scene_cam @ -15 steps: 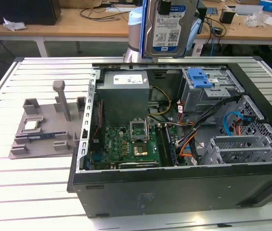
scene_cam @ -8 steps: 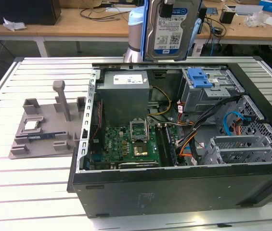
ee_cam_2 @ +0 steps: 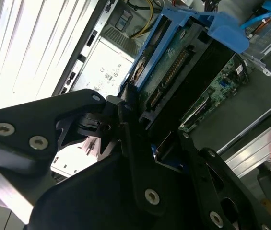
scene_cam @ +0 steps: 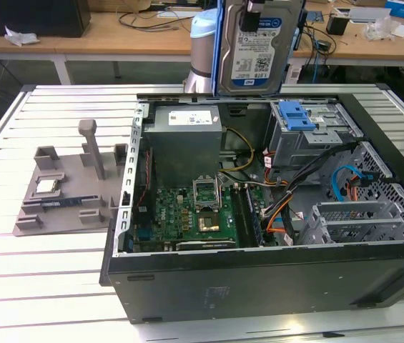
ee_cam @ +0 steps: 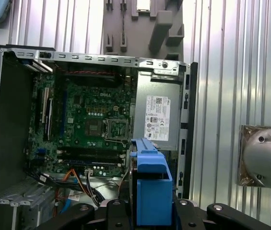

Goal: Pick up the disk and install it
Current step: 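Pick up the disk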

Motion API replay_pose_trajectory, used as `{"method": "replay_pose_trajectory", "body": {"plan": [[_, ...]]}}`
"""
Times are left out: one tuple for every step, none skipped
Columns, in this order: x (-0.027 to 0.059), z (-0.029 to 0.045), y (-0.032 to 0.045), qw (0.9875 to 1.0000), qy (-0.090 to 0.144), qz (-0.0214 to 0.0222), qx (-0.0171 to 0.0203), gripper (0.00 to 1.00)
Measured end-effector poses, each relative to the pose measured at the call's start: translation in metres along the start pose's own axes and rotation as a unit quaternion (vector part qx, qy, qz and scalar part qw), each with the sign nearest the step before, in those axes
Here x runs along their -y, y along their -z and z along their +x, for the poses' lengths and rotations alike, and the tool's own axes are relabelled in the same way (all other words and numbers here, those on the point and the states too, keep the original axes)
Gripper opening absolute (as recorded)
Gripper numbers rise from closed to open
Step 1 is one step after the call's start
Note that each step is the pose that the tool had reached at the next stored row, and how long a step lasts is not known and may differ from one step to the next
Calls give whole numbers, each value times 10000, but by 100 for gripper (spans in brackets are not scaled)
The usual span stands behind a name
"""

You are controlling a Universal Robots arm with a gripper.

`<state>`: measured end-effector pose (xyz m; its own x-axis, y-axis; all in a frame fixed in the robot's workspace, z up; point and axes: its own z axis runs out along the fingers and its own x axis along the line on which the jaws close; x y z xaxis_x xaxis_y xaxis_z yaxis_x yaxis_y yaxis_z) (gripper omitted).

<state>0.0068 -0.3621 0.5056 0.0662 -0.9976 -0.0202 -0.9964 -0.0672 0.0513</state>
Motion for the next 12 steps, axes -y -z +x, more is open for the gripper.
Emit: {"method": "replay_pose_trajectory", "body": {"plan": [[4,18,-6,10000,0,-1,-3,37],[6,26,-9,10000,0,-1,-4,37],[8,35,-12,10000,0,0,-5,37],[10,46,-16,10000,0,0,-6,37],[11,54,-18,10000,0,-1,-7,37],[14,75,-24,10000,-1,-1,-10,37],[18,99,-31,10000,0,-1,-13,37],[20,113,-35,10000,-1,-1,-15,37],[23,128,-40,10000,-1,-1,-17,37],[25,141,-43,10000,-1,-2,-19,37],[26,149,-46,10000,-1,-2,-21,37],[29,165,-51,10000,-1,-2,-24,37]]}}
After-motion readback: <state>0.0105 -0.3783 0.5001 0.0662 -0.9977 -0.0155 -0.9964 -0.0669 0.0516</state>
